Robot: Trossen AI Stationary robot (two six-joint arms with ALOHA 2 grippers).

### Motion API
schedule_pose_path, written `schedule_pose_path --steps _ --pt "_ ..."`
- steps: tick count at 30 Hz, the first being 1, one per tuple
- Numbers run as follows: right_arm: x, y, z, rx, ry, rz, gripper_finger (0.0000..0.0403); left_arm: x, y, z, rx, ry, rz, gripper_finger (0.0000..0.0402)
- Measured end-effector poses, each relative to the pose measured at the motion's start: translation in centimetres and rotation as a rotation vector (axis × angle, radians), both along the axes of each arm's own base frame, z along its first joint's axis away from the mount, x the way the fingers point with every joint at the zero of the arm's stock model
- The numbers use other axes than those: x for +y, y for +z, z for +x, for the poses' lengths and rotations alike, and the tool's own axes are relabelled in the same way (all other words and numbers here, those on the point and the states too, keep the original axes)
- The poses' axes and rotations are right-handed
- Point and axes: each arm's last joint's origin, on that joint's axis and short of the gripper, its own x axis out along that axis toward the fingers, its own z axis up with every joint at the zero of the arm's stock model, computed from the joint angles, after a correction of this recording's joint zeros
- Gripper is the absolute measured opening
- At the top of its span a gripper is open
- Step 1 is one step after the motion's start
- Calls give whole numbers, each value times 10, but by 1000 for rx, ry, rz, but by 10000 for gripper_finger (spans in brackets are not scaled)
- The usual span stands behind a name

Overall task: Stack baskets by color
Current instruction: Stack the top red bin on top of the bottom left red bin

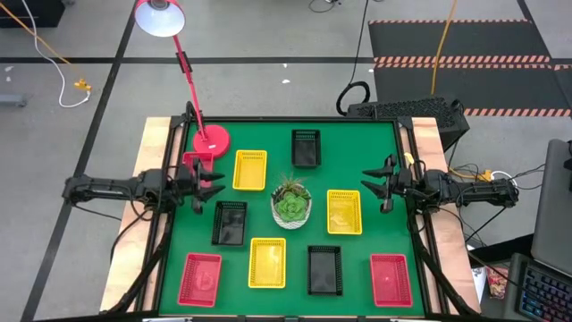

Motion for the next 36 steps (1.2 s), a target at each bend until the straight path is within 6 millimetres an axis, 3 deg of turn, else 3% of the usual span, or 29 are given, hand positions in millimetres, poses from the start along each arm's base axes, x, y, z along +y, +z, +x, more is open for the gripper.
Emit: schedule_pose_path --steps 5,9,15,24,29,36 --pt "0 1 0 -12 -4 4 201 4 18 2 47 132 -56 287" --pt "0 3 -1 -28 -6 -3 234 6 32 5 220 247 -94 308" --pt "0 4 -1 -37 -6 -10 259 11 49 19 501 433 -202 300" --pt "0 3 -1 -42 9 53 263 23 69 49 809 651 -349 269" --pt "0 2 0 -37 10 61 263 36 65 56 1058 771 -486 260" --pt "0 2 0 -34 10 61 263 52 38 66 1259 768 -638 266"
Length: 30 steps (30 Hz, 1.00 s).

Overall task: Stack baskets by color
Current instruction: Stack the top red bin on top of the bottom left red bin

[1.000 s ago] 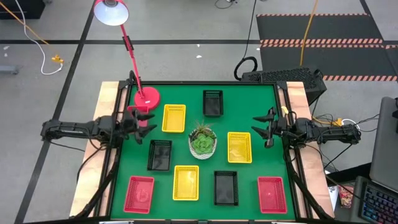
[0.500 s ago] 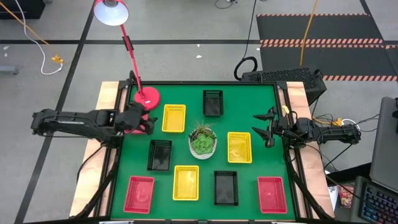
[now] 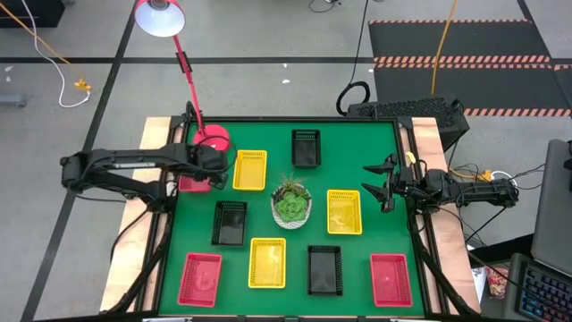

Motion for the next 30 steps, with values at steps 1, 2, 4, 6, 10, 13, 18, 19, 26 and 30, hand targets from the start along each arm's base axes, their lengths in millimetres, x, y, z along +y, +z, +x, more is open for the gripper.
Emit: schedule_pose_path --steps 1,2,4,6,10,13,18,19,26,30 --pt "0 0 0 0 0 0 263 3 -2 1 14 8 -10 266" --pt "0 0 0 0 0 0 263 5 -5 2 27 12 -20 266" --pt "0 0 0 2 0 0 263 11 -10 5 49 21 -31 266" --pt "0 -1 0 7 0 0 263 16 -15 7 67 36 -49 266" --pt "0 -1 0 7 0 0 263 27 -25 12 73 28 -100 265" --pt "0 -1 0 7 0 0 263 35 -32 13 107 38 -116 255" --pt "0 -1 0 10 0 -1 263 45 -38 10 141 43 -129 219" --pt "0 -1 0 11 0 -1 263 46 -37 10 136 41 -127 211" --pt "0 -2 0 24 0 -1 263 48 -38 13 97 -13 -140 175" --pt "0 -2 0 23 2 6 263 48 -38 13 98 -23 -141 171"
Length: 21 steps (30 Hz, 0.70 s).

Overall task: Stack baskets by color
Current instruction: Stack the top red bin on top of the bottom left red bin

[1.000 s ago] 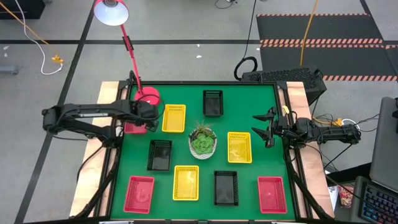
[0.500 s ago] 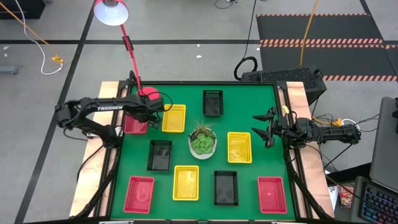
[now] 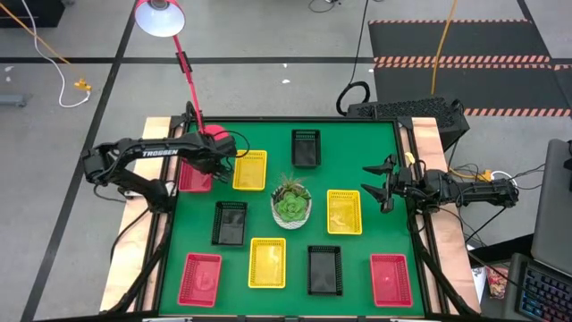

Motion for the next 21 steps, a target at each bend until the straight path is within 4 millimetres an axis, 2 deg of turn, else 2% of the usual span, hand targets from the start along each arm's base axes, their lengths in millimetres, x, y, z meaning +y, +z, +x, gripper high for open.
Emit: schedule_pose_path --steps 21 --pt "0 -3 0 24 3 17 263 -2 0 5 -39 -18 7 170"
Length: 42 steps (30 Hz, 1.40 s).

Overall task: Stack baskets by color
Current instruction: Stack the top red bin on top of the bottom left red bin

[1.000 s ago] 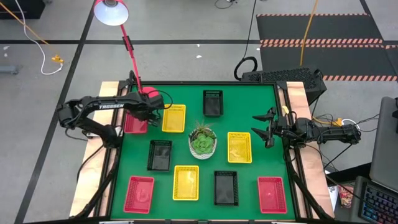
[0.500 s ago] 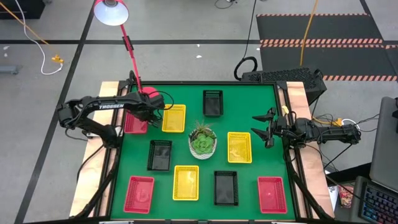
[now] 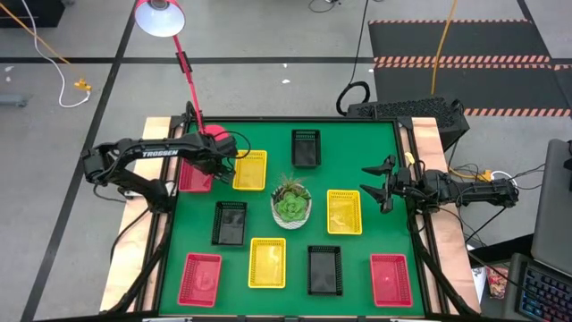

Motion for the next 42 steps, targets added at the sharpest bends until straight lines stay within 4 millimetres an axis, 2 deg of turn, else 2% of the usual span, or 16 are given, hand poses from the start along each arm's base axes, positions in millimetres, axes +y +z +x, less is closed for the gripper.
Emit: schedule_pose_path --steps 9,18,22,28,37,42 --pt "0 0 0 -1 0 0 263 0 0 0 -3 3 2 170" --pt "0 0 0 -1 0 0 263 10 0 -3 -19 40 14 165" --pt "0 0 0 -1 0 0 263 13 0 -5 -11 16 13 125" --pt "0 0 0 5 0 0 263 16 0 -10 10 8 -2 19" --pt "0 0 0 6 -5 -2 263 13 1 -14 29 -39 -95 8" --pt "0 0 0 -1 -5 -6 263 12 15 -12 36 -58 -148 13"
